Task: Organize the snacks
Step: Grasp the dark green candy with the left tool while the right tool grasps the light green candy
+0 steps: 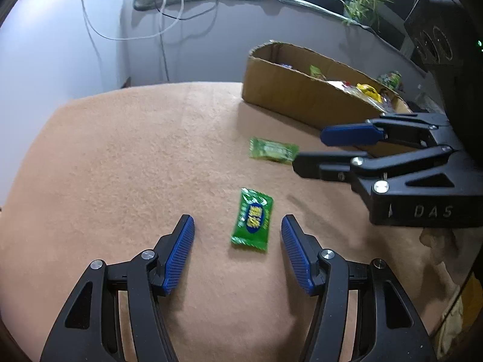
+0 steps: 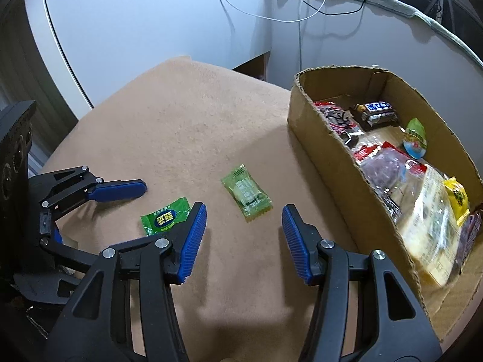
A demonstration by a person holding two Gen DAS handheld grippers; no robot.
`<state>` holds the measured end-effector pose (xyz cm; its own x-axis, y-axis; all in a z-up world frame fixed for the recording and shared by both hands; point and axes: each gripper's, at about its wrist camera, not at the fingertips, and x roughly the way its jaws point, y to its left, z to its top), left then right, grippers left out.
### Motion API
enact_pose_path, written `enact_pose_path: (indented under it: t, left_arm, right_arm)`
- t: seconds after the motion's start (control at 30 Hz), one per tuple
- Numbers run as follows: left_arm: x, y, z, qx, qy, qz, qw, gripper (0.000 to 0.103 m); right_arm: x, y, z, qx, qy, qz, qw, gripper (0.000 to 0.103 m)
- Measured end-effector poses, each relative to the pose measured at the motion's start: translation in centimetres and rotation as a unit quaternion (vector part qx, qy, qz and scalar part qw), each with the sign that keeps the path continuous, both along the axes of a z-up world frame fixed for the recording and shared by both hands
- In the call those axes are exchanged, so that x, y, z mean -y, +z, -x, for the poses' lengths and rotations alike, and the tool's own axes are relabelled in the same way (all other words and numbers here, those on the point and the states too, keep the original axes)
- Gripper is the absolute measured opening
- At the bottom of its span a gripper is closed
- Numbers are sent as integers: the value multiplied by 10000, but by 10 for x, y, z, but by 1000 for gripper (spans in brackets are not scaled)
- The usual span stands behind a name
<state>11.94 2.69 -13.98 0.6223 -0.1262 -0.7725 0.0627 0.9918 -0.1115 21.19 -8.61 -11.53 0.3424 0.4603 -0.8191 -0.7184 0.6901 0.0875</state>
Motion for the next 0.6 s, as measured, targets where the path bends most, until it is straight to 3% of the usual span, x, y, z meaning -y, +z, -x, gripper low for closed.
enact_pose_path:
  t: [0.27, 0.37, 0.6]
  left_arm:
    - [5, -1, -6, 4, -221, -68, 9997, 59]
    - [7, -1, -8, 35, -248, -141, 9996, 45]
    - [5, -2, -12, 69, -226, -152, 9996, 34]
  right_arm:
    - [-16, -9, -6, 9, 121, 137, 9998, 54]
    - [-21, -11, -11, 9, 133, 172, 9998, 49]
    - [-30, -20, -14, 32, 257, 386, 9989, 44]
